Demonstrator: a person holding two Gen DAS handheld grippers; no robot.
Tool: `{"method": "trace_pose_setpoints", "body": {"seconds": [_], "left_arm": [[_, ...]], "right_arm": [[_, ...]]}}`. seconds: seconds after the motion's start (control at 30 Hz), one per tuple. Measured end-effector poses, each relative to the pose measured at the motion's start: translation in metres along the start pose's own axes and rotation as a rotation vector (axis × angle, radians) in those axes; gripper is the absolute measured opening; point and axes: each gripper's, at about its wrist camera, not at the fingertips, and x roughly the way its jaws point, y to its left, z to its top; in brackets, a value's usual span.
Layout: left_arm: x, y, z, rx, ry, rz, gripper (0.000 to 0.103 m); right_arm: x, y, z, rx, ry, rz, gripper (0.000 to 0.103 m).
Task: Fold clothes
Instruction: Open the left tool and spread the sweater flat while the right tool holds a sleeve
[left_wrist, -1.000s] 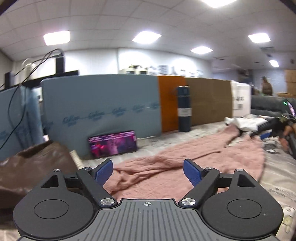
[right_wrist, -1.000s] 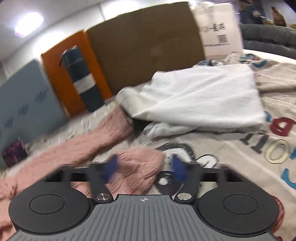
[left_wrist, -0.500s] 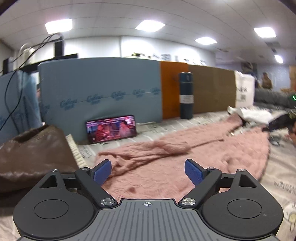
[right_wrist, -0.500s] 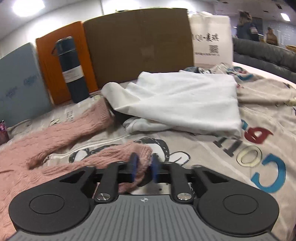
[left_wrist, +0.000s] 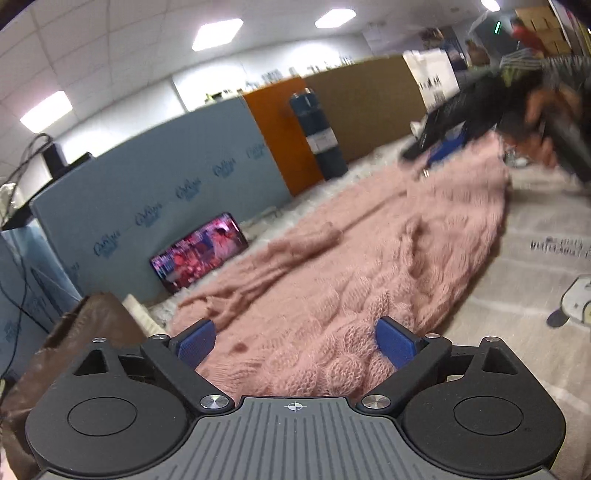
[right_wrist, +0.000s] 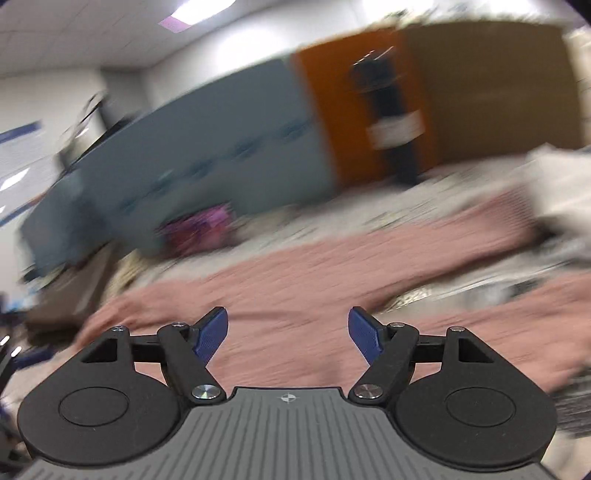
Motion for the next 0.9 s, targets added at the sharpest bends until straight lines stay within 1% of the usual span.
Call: {"method": "trace_pose_setpoints", "body": {"seconds": [0.1,0.13,0.17,0.2,0.23,0.27,0.3,0.37,0.43,0.53,0.63,0.67,0.7,0.73,0.8,0.87,0.9], "left_arm": [[-0.014,0.01,-0.005,-0.053,-0.008,0.061,0.096],[-0.018,0.013,-0.008,-0.072,-0.008,0.08,0.096],[-0.022,0.016,-0.01,-0.093,-0.007,0.099,0.096],[-0.025,0.02,-0.012,-0.116,-0.006,0.117,0.096],[-0.027,0.023,-0.014,-0.138,-0.007,0.133,0.096],[-0.028,0.026,-0.015,-0.159,-0.01,0.145,0.096],[-0.028,0.029,-0.016,-0.181,-0.014,0.151,0.096],[-0.028,0.033,-0.017,-0.216,-0.022,0.147,0.096],[-0.024,0.034,-0.016,-0.221,-0.021,0.129,0.096],[-0.011,0.029,-0.014,-0.184,0.009,0.108,0.096],[-0.002,0.023,-0.013,-0.15,0.057,0.097,0.096],[0.0,0.021,-0.014,-0.142,0.069,0.098,0.096],[-0.001,0.02,-0.014,-0.139,0.072,0.105,0.096],[-0.001,0.019,-0.014,-0.137,0.073,0.112,0.096],[-0.004,0.018,-0.014,-0.134,0.064,0.126,0.096],[-0.012,0.018,-0.012,-0.134,0.02,0.124,0.096],[-0.017,0.017,-0.011,-0.13,-0.016,0.108,0.096]], "right_arm": [[0.03,0.024,-0.006,-0.042,0.092,0.059,0.067],[0.036,0.031,-0.01,-0.066,0.116,0.065,0.064],[0.042,0.039,-0.014,-0.094,0.138,0.066,0.059],[0.046,0.045,-0.018,-0.122,0.156,0.068,0.041],[0.046,0.049,-0.021,-0.148,0.163,0.073,0.029],[0.044,0.052,-0.023,-0.169,0.157,0.083,0.024],[0.038,0.053,-0.023,-0.176,0.146,0.101,0.015],[0.022,0.053,-0.021,-0.158,0.114,0.132,0.014],[0.005,0.055,-0.019,-0.163,0.075,0.134,0.014],[-0.013,0.061,-0.022,-0.208,0.053,0.094,0.014],[-0.01,0.061,-0.031,-0.262,0.065,0.025,0.016],[-0.006,0.059,-0.034,-0.269,0.072,-0.004,0.019],[-0.001,0.058,-0.038,-0.278,0.083,-0.033,0.026],[0.004,0.057,-0.041,-0.292,0.093,-0.054,0.039],[0.01,0.056,-0.047,-0.32,0.095,-0.077,0.044],[0.011,0.055,-0.048,-0.33,0.09,-0.086,0.048],[0.009,0.054,-0.047,-0.33,0.078,-0.093,0.057]]}}
